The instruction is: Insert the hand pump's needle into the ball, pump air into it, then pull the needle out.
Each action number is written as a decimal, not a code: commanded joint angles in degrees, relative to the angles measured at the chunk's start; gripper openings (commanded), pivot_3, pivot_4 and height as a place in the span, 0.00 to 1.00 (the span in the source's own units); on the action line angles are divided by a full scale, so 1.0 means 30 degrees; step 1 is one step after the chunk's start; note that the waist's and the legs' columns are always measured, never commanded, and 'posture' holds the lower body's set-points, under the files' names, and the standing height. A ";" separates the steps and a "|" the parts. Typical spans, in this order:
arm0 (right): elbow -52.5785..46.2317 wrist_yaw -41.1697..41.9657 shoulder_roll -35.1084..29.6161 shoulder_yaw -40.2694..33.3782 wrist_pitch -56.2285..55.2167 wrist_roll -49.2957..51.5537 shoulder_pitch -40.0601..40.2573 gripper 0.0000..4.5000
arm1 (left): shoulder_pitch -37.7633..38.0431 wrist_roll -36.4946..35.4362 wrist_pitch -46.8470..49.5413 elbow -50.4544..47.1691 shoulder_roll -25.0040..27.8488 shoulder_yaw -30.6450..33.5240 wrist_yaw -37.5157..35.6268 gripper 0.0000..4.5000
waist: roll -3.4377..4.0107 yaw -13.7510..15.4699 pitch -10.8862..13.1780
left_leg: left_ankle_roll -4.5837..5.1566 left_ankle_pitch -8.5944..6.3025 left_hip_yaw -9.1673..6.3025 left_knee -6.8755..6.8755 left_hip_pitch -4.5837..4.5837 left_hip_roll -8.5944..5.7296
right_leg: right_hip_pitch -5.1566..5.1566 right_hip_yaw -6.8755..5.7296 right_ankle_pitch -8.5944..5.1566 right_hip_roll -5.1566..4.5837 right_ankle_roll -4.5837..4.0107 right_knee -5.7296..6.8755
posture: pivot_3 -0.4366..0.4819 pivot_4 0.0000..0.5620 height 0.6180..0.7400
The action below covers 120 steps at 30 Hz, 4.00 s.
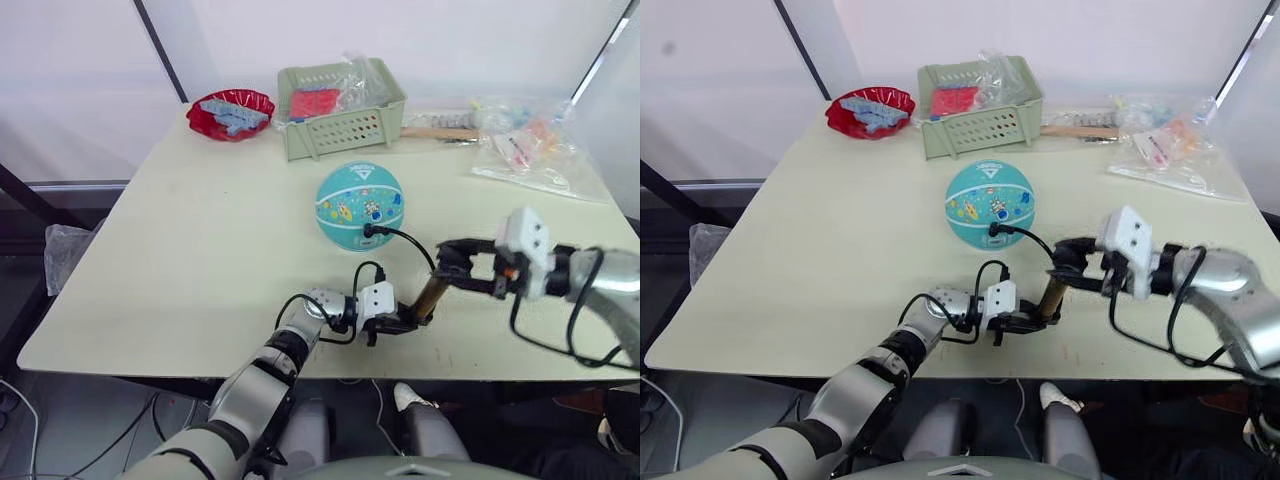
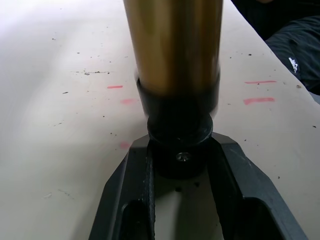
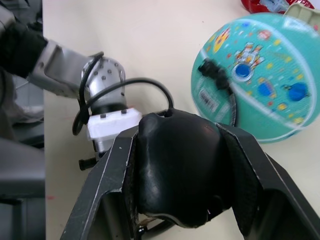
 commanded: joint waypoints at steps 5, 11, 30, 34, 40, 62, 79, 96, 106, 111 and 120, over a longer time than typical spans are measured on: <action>-0.0534 -0.0243 -0.2124 -0.4791 0.2847 0.4522 -0.3558 0.43 | 0.1074 0.1236 0.0774 0.1464 0.0533 -0.0664 -0.0027 0.23 | 0.0039 0.0009 0.0068 | 0.0000 0.0000 -0.0006 -0.0014 -0.0016 0.0001 | -0.0008 -0.0004 -0.0002 -0.0005 -0.0007 -0.0006 | 0.48 0.27 0.97; -0.0053 -0.0468 -0.3023 -0.5583 0.4454 0.6216 -0.5358 0.43 | 0.1046 0.1251 0.0806 0.1494 0.0481 -0.0632 -0.0013 0.23 | 0.0050 0.0005 0.0089 | 0.0000 0.0000 0.0006 -0.0015 -0.0015 0.0002 | -0.0015 0.0002 -0.0001 -0.0030 -0.0003 -0.0005 | 0.48 0.27 0.97; -0.0636 -0.0337 -0.0216 0.0357 -0.1558 -0.1861 0.3001 0.43 | 0.1032 0.1277 0.0788 0.1495 0.0480 -0.0590 0.0184 0.23 | -0.0161 -0.0029 -0.0184 | 0.0000 0.0000 0.0012 -0.0014 0.0040 0.0007 | 0.0017 0.0004 -0.0005 -0.0006 0.0009 -0.0003 | 0.48 0.27 0.97; 0.0056 -0.0772 0.1126 0.1819 -0.3385 -0.3765 0.3914 0.43 | 0.0984 0.1276 0.0815 0.1522 0.0472 -0.0584 0.0237 0.23 | -0.0165 -0.0037 -0.0223 | 0.0000 0.0000 0.0011 -0.0014 0.0061 0.0011 | 0.0019 0.0006 -0.0005 0.0009 0.0007 -0.0002 | 0.48 0.27 0.97; 0.0347 -0.0736 0.1678 0.2152 -0.4381 -0.4807 0.4425 0.43 | 0.0948 0.1265 0.0811 0.1558 0.0490 -0.0567 0.0224 0.23 | -0.0156 -0.0010 -0.0229 | 0.0000 0.0000 0.0011 -0.0013 0.0064 0.0010 | 0.0022 0.0004 -0.0005 0.0015 0.0006 0.0000 | 0.48 0.27 0.97; -0.0340 0.0417 -0.2991 -0.6025 0.3241 0.4550 -0.1981 0.43 | 0.0701 0.1366 0.0765 0.1871 0.0333 -0.0654 0.0207 0.23 | -0.0025 0.0038 0.0034 | 0.0000 0.0000 0.0005 -0.0004 -0.0016 -0.0010 | 0.0003 -0.0002 -0.0001 -0.0041 0.0003 -0.0007 | 0.48 0.27 0.97; -0.0850 0.0282 -0.1918 -0.1879 0.1455 0.1377 -0.0033 0.43 | 0.0728 0.1346 0.0722 0.1956 0.0410 -0.0602 0.0378 0.23 | -0.0130 -0.0011 -0.0137 | 0.0000 0.0000 0.0009 -0.0005 0.0033 0.0003 | 0.0022 0.0000 -0.0003 -0.0028 0.0009 -0.0002 | 0.48 0.27 0.97; 0.1810 0.0065 0.1476 0.3804 -0.4367 -0.5986 0.2356 0.43 | 0.0907 0.1272 0.0742 0.1773 0.0596 -0.0566 0.0238 0.23 | -0.0142 -0.0053 -0.0298 | 0.0000 0.0000 0.0012 -0.0006 0.0074 0.0021 | 0.0023 0.0005 0.0001 0.0021 -0.0001 0.0005 | 0.48 0.27 0.97; -0.0075 0.1059 0.0353 0.0032 -0.1753 -0.1774 -0.0430 0.43 | 0.0703 0.1273 0.0821 0.1903 0.0684 -0.0519 0.0263 0.23 | -0.0040 -0.0010 -0.0136 | 0.0000 0.0000 0.0007 -0.0004 0.0023 0.0012 | 0.0007 0.0005 0.0009 0.0020 -0.0015 0.0006 | 0.48 0.27 0.97; -0.0392 0.1590 -0.1201 -0.2180 0.0624 0.1066 -0.2494 0.43 | 0.0706 0.1256 0.0825 0.1915 0.0635 -0.0530 0.0226 0.23 | -0.0030 -0.0005 -0.0059 | 0.0000 0.0000 0.0001 -0.0006 0.0008 0.0007 | 0.0002 0.0003 0.0011 0.0014 -0.0019 0.0003 | 0.48 0.27 0.97; 0.0592 0.1458 -0.2823 -0.4448 0.3980 0.4941 -0.5832 0.43 | 0.0724 0.1264 0.0821 0.1920 0.0527 -0.0548 0.0199 0.23 | 0.0038 -0.0008 0.0014 | 0.0000 0.0000 0.0007 -0.0003 0.0005 0.0009 | -0.0005 0.0006 0.0012 -0.0009 -0.0017 0.0003 | 0.48 0.27 0.97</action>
